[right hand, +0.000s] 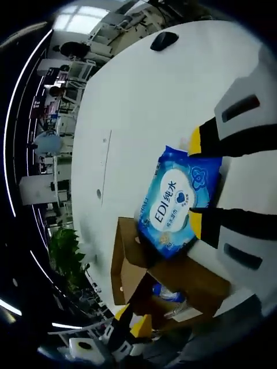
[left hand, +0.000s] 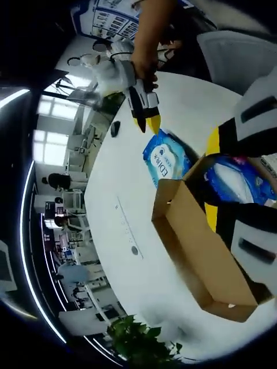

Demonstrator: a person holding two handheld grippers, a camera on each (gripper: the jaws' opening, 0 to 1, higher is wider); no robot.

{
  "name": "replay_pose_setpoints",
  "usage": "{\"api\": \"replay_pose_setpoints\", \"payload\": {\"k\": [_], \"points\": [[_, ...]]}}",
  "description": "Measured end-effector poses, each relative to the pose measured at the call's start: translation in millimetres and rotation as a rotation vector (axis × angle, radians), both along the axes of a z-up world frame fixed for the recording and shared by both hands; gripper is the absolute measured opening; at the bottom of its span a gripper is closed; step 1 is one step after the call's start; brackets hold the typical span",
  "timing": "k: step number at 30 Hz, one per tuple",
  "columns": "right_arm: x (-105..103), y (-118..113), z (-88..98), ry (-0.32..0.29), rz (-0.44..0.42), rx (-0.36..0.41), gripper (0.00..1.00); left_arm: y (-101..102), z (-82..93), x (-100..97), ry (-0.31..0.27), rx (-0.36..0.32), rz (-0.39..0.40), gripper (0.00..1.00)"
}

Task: Operate the shoe box by opening the lid, removing the specified soft item, and placing it in the target area until the item is outside and the box remains undamaged.

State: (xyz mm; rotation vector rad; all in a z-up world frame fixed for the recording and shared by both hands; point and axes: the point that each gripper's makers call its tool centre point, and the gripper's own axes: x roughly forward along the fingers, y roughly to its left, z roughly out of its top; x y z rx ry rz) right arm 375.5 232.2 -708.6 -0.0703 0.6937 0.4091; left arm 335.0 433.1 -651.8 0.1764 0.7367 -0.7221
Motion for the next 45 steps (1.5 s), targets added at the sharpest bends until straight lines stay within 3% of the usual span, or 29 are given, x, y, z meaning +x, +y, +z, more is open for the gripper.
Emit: {"api": "replay_pose_setpoints", "payload": {"k": [11, 30, 45], "points": [[-21, 9, 15.0, -0.009, 0.032, -0.016, 0.37, 20, 7.4, -3.1, -0.021, -0.019, 0.035, 0.3], [-55, 51, 32.9, -0.023, 0.149, -0.014, 0.39, 56, -17.8, -16.8, 0.017, 0.02, 0.065, 0.3], [-59, 95, 40.2, -0.029, 0.281, -0.03, 0.38, 56, -43.3, -31.0, 0.078, 0.071, -0.104, 0.29]]}}
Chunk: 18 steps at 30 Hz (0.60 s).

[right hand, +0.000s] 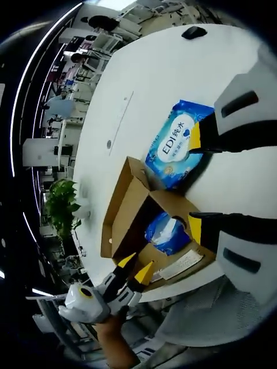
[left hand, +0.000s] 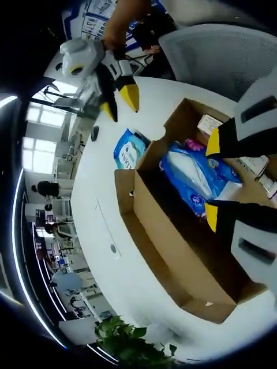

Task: Operate the shoe box by opening the lid, removing the specified soft item, and placing it in the target area until the item is outside and the box remains undamaged.

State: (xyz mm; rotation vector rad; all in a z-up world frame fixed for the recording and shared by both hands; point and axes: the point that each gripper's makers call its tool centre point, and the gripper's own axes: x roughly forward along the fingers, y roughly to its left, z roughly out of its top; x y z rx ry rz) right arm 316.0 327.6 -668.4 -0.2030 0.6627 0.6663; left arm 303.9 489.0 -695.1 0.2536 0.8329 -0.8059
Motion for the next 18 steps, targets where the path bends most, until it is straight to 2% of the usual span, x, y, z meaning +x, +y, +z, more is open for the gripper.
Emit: {"api": "replay_pose_setpoints", "payload": {"k": [7, 15, 18], "points": [[-2, 19, 1.5, -0.003, 0.065, -0.007, 0.38, -2, -9.5, -5.5, 0.025, 0.028, -0.074, 0.29], [-7, 35, -0.7, -0.003, 0.12, -0.01, 0.37, -3, -12.7, -3.4, 0.025, 0.029, -0.08, 0.27], [-8, 40, -1.7, -0.004, 0.137, -0.013, 0.36, 1, -15.2, -1.2, 0.031, 0.037, -0.059, 0.27]]}}
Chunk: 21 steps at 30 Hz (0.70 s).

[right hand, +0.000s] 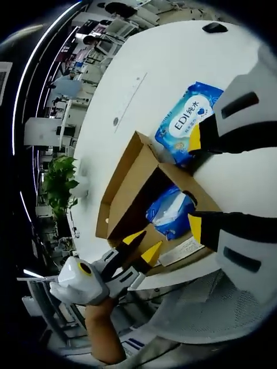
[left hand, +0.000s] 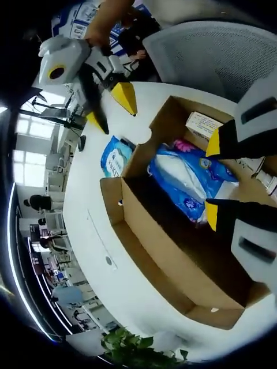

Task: Operate the shoe box by opening the lid, removing the specified soft item, and placing it in the target area until the item is outside and the box remains undamaged.

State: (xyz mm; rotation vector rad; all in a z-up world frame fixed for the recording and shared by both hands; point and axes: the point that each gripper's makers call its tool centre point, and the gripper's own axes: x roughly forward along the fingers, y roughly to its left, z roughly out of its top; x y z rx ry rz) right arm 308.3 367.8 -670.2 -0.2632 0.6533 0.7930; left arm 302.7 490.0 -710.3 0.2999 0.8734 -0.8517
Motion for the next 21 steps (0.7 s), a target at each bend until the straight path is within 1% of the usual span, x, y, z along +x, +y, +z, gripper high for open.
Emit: {"api": "replay_pose_setpoints", "payload": {"k": [4, 7, 9, 13, 16, 18, 21], "points": [[1, 7, -1.0, 0.0, 0.017, 0.003, 0.36, 7, 1.4, 7.3, -0.008, -0.013, 0.069, 0.27], [2, 12, -2.3, 0.002, 0.031, 0.002, 0.35, 15, 1.8, 14.7, -0.028, -0.013, 0.127, 0.27], [3, 16, -2.6, 0.002, 0.04, 0.003, 0.35, 19, 1.3, 16.9, -0.026, -0.022, 0.16, 0.27], [5, 23, -5.5, 0.005, 0.06, 0.004, 0.34, 27, -5.4, 19.7, -0.018, -0.013, 0.203, 0.27], [6, 27, -8.9, 0.01, 0.075, -0.001, 0.34, 27, -8.0, 21.3, -0.01, -0.029, 0.239, 0.27], [7, 30, -10.9, 0.011, 0.087, -0.005, 0.34, 25, -9.6, 21.2, 0.012, -0.048, 0.271, 0.27], [10, 34, -13.4, 0.008, 0.108, -0.018, 0.33, 21, -12.5, 24.3, 0.02, -0.065, 0.299, 0.27]]}}
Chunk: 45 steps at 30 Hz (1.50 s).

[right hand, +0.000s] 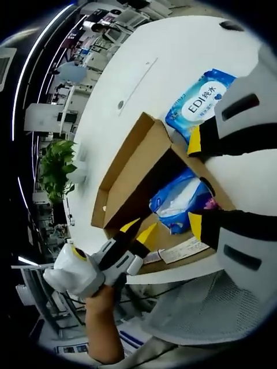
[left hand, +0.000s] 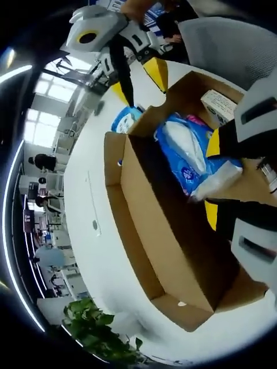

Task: Operate the shoe box by opening the lid, removing the specified soft item, and placing it in the target area until the item is outside and the box remains undamaged.

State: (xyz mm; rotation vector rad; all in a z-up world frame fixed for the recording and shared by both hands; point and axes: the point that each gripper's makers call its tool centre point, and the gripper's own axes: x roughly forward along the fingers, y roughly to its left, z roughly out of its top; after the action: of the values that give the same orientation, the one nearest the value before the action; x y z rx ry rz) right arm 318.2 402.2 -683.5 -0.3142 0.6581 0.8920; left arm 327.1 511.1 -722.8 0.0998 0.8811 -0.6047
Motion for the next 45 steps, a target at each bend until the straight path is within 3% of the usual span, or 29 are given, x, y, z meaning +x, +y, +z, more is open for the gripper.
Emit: {"api": "replay_pose_setpoints", "payload": {"k": [7, 15, 23, 31, 34, 39, 45], "points": [[7, 9, -4.1, -0.007, 0.039, -0.024, 0.32, -5, -10.5, 6.5, 0.023, -0.012, 0.078, 0.26], [13, 22, -14.5, -0.014, 0.103, -0.067, 0.3, 4, -25.8, 7.9, 0.036, 0.039, 0.139, 0.24], [17, 34, -21.4, -0.034, 0.163, -0.112, 0.29, -3, -15.6, 11.4, 0.019, -0.024, 0.195, 0.26], [19, 37, -26.9, -0.034, 0.183, -0.131, 0.28, -7, -24.7, 12.7, 0.023, 0.013, 0.186, 0.26], [20, 40, -30.2, -0.038, 0.197, -0.145, 0.28, -2, -29.0, 13.1, 0.004, 0.084, 0.157, 0.26], [23, 44, -40.0, -0.044, 0.221, -0.195, 0.22, 0, -33.6, 12.9, 0.002, 0.109, 0.146, 0.23], [23, 46, -52.9, -0.051, 0.254, -0.258, 0.17, 3, -35.9, 8.5, 0.049, 0.095, 0.15, 0.14]]}}
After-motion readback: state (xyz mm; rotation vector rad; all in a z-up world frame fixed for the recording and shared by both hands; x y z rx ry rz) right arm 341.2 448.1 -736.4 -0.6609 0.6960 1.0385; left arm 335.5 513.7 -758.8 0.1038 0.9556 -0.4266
